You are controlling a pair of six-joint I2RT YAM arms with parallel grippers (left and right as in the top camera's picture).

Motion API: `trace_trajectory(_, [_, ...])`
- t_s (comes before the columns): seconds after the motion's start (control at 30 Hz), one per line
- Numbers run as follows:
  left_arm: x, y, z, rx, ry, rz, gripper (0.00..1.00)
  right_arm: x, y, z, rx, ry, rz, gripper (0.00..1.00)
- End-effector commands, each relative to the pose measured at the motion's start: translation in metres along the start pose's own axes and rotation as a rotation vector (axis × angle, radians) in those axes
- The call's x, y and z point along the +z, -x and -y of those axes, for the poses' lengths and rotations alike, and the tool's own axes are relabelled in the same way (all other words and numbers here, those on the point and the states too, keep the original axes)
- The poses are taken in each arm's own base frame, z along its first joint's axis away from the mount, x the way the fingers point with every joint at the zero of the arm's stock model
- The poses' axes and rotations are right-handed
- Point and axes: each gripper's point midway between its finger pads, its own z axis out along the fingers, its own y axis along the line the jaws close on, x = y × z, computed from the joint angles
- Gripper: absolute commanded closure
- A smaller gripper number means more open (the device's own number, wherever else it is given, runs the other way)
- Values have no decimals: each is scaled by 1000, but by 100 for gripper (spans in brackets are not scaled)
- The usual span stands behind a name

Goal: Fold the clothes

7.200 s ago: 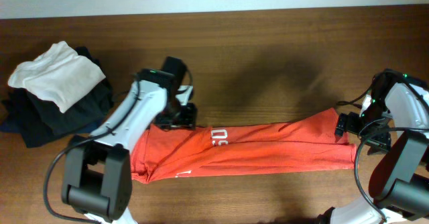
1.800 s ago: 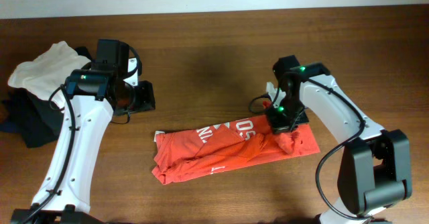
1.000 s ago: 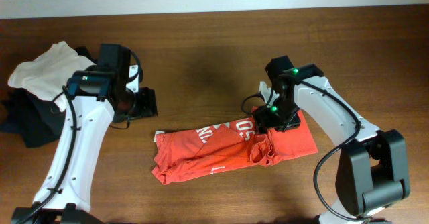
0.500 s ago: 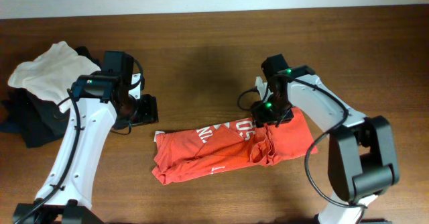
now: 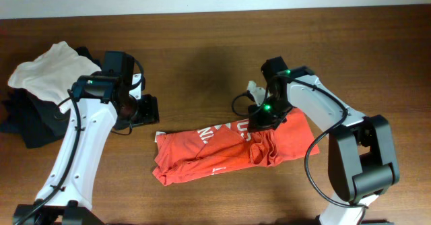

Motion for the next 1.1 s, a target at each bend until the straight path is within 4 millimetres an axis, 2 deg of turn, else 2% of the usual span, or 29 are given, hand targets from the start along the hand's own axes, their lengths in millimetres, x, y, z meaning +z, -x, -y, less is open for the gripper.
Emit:
trace_trajectory(0.0, [-1,-1,-2,-19,3,8,33,7,-3,-15,-53,51,-18,88])
trace_trajectory(0.17, [-1,-1,-2,-18,3,7,33,5,-2,-2,-18,-19,-17,87])
trace_trajectory(0.3, [-1,-1,-2,-18,3,8,32,0,-10,5,-33,-56,-52,84])
trace_trajectory(0.37, [-1,-1,-2,-18,3,8,32,-8,-8,17,32,-138,-42,83])
trace_trajectory(0.5, [-1,-1,-2,-19,3,8,32,-31,3,20,56,-179,40,83])
trace_trajectory(0.63, [-1,-1,-2,-19,3,9,32,-42,1,47,160,-297,64,82])
trace_trajectory(0.8, [-2,1,-2,-18,1,15,32,-32,-9,55,176,-306,35,81])
trace_trajectory(0.93, [-1,2,-2,-17,1,18,32,-11,-17,64,189,-305,36,66])
trace_trajectory(0.97, [-1,2,-2,-17,1,18,32,-4,-20,64,191,-286,36,66])
trace_trajectory(1.03, [-1,2,-2,-18,1,19,32,5,-23,56,184,-217,28,66])
trace_trajectory(1.07, [-1,2,-2,-18,0,19,31,8,-23,44,145,-144,22,69])
